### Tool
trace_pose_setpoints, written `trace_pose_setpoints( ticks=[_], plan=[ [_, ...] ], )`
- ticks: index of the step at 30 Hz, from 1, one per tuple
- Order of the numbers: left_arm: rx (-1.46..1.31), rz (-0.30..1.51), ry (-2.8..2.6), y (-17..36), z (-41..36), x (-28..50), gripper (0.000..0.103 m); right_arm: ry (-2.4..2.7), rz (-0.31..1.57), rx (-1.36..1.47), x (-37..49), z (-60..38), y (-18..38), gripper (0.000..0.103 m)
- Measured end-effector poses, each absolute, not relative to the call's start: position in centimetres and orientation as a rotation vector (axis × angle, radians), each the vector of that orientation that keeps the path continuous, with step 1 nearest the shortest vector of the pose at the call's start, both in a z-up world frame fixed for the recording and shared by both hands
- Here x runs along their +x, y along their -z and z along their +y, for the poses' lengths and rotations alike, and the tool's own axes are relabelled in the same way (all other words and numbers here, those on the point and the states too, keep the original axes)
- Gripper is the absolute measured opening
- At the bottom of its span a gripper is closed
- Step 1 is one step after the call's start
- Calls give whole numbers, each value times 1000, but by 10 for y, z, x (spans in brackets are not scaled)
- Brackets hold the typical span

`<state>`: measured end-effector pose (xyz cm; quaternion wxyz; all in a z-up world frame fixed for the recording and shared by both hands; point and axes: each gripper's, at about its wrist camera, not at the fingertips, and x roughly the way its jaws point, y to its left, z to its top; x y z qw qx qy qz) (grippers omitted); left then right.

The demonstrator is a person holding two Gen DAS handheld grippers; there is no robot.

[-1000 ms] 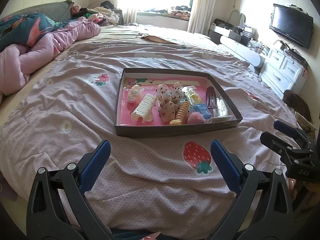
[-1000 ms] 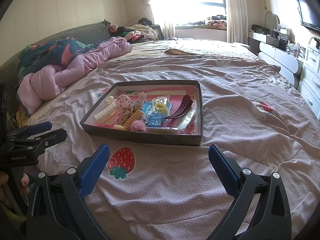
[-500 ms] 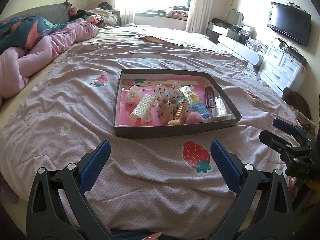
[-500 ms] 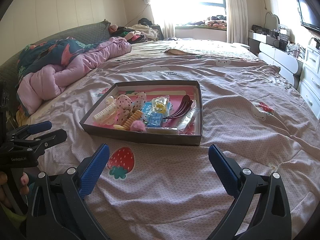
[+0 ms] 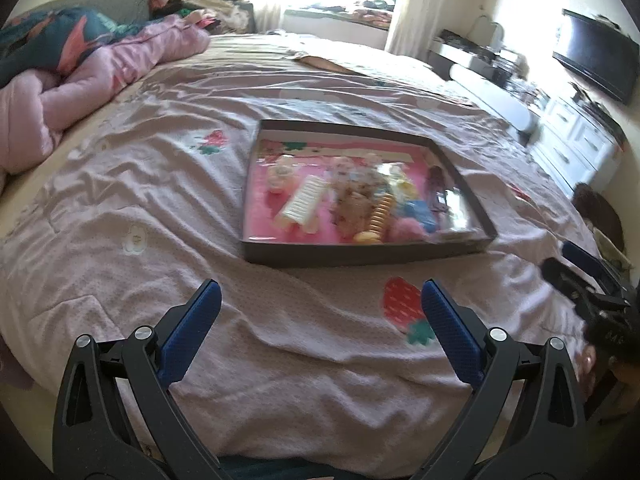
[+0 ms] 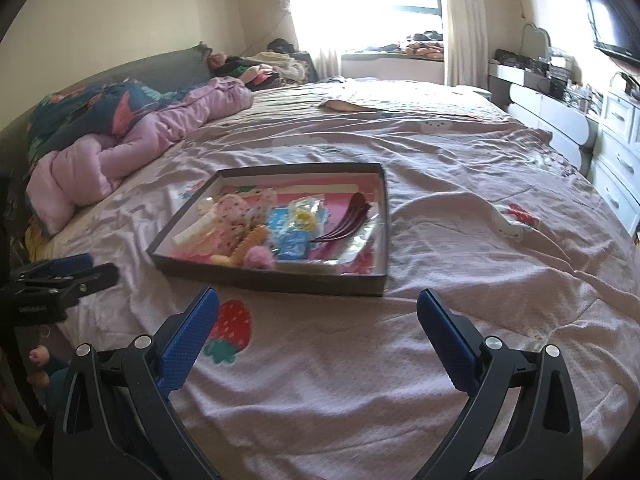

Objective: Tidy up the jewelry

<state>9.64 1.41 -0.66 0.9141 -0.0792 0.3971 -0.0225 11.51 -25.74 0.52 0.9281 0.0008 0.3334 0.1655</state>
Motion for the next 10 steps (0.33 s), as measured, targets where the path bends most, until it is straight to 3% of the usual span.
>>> trace_pose_setpoints(
  ticks=[10],
  plan=[
    [-180, 859, -301, 40, 151, 196, 92, 147, 786, 47, 274, -381, 44, 96]
  ],
)
